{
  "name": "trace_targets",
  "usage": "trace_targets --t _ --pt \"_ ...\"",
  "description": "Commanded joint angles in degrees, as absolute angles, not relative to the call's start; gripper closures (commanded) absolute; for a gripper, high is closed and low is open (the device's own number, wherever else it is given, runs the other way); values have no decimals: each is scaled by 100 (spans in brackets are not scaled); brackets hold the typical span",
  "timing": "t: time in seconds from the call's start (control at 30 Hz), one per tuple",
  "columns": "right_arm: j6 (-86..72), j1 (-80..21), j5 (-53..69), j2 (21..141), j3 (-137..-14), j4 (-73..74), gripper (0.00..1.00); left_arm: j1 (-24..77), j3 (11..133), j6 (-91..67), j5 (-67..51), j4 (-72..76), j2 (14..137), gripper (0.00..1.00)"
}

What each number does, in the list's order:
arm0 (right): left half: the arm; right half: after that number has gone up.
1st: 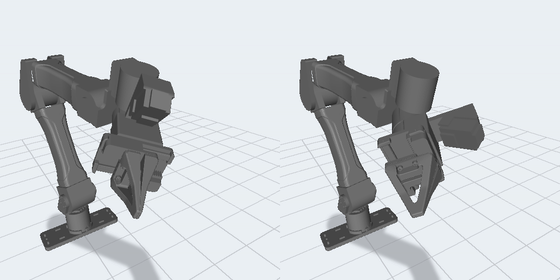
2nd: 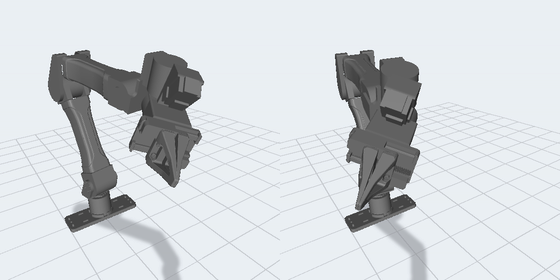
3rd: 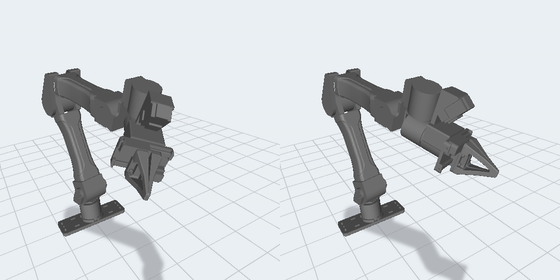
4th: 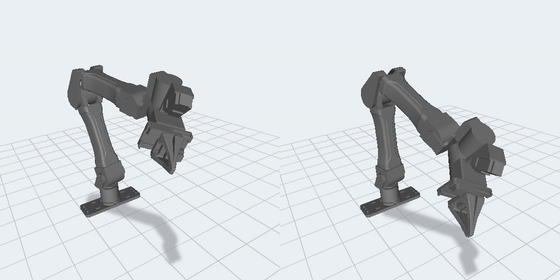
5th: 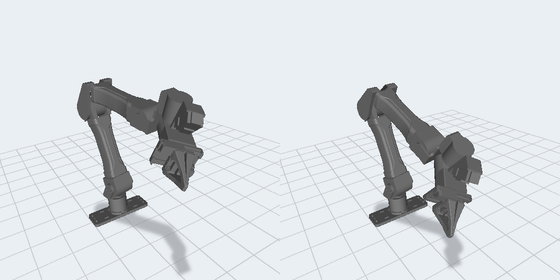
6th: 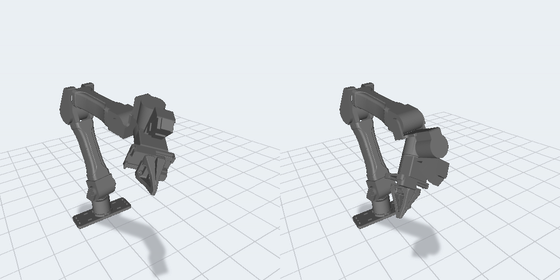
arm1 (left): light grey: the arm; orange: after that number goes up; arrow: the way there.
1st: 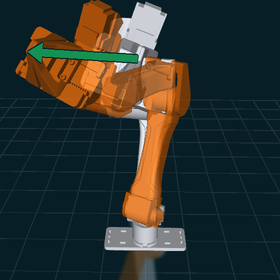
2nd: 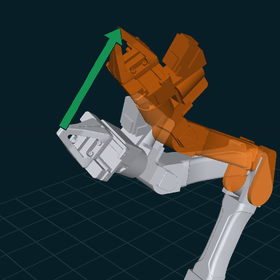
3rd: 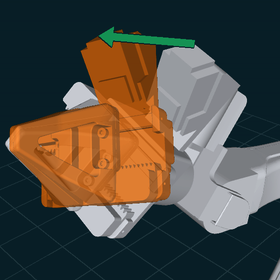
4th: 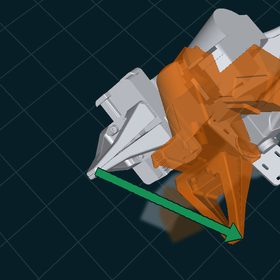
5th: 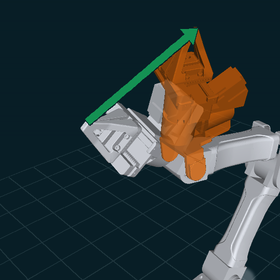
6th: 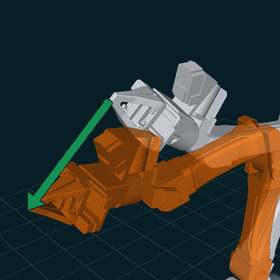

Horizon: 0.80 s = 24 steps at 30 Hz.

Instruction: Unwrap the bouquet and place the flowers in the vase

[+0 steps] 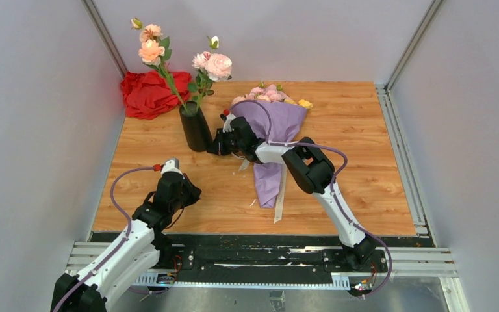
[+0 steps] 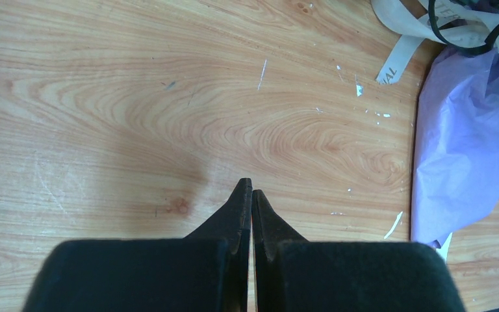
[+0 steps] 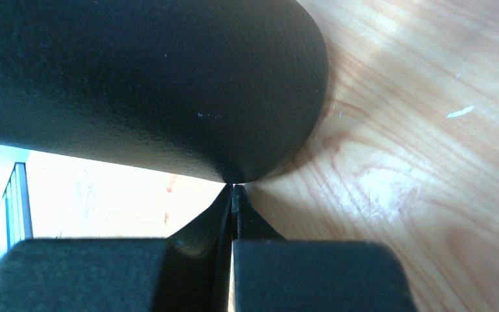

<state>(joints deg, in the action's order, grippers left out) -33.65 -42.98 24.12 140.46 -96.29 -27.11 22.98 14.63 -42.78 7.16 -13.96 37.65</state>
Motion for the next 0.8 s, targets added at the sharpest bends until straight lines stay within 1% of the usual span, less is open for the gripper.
trace_targets --t 0.0,0.43,0.77 --pt "-3275 -4160 2206 14575 -9728 -1789 100 2294 1598 -4210 830 -1472 3748 100" --pt "-3361 -4148 2263 14818 -10317 -1643 100 2294 1583 -4197 847 -1489 3734 100" --pt "-3499 -3985 2385 14891 -10508 -1703 100 2294 1616 -4141 949 -1634 3626 100"
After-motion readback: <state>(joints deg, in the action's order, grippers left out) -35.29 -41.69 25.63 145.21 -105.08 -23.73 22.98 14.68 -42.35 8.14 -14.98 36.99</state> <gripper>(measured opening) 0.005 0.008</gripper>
